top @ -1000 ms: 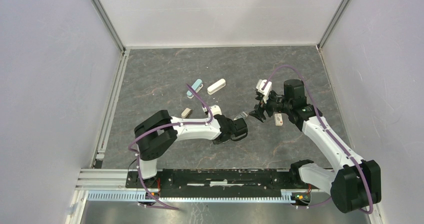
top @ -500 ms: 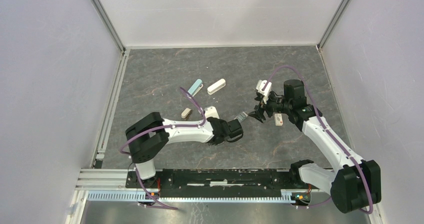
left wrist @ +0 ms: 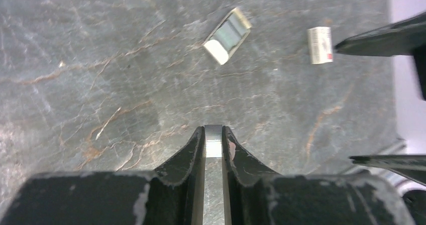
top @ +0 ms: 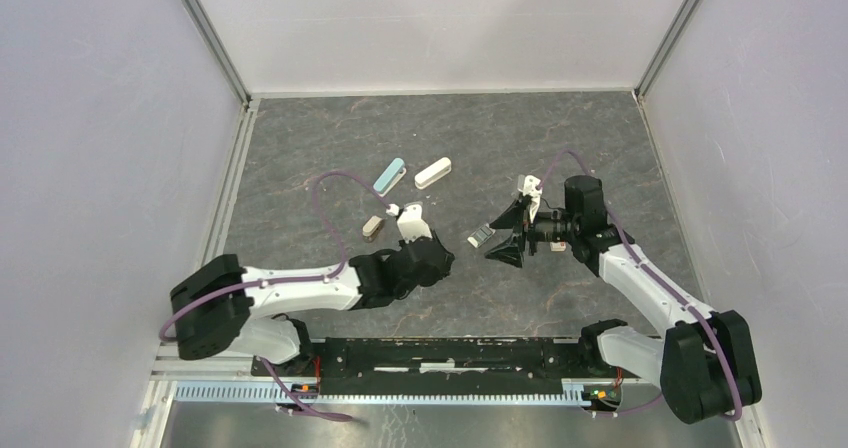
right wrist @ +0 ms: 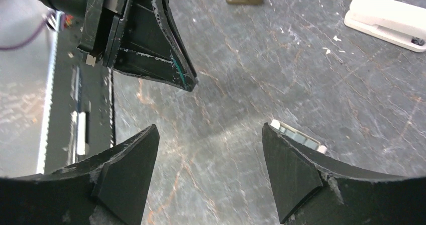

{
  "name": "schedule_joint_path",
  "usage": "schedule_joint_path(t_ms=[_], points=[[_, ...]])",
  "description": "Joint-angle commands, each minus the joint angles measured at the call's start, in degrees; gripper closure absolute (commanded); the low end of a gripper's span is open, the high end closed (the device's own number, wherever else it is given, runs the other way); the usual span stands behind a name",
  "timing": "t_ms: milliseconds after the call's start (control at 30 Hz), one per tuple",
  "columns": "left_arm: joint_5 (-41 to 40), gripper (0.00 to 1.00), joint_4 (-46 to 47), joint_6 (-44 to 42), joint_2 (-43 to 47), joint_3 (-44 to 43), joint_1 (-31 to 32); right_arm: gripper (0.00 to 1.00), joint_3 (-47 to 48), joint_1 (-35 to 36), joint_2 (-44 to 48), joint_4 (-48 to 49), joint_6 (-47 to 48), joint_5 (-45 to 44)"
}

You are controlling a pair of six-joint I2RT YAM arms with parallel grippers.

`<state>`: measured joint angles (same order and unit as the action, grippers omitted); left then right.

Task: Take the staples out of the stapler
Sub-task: Pick up the staple from the center of the board.

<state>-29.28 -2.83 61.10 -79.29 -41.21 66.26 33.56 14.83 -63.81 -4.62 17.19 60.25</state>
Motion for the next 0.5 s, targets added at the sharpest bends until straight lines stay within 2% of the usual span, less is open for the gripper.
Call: schedule_joint_path(t_ms=[0, 100, 200, 300, 367, 467], points=[[1.44, 0.82, 22.48, -11.66, 7.53, 9.17, -1.40, 0.17, -5.11, -0.10, 2.55, 20.08, -16.64, 4.52], [3.97, 0.82, 38.45, -13.80, 12.17, 18.55, -3.15, 0.15, -10.09, -0.12, 0.74, 38.72, -34.53, 7.84], [5.49, 0.82, 43.61, -16.40, 16.09, 22.12, -3.72, 0.13, -14.71, -0.06, -2.17, 58.22, -50.88, 9.09], [8.54, 0.83, 45.01, -18.62, 18.88, 22.95, -3.68, 0.09, -17.00, 0.30, -2.96, 66.02, -56.66, 7.74], [10.09, 0.83, 49.76, -19.34, 20.40, 24.83, -3.68, 0.03, -18.47, 0.91, -2.36, 70.47, -59.57, 5.93], [12.41, 0.82, 57.58, -19.70, 21.01, 27.49, -3.68, 0.02, -21.77, 1.51, -1.46, 80.52, -65.75, 3.25]])
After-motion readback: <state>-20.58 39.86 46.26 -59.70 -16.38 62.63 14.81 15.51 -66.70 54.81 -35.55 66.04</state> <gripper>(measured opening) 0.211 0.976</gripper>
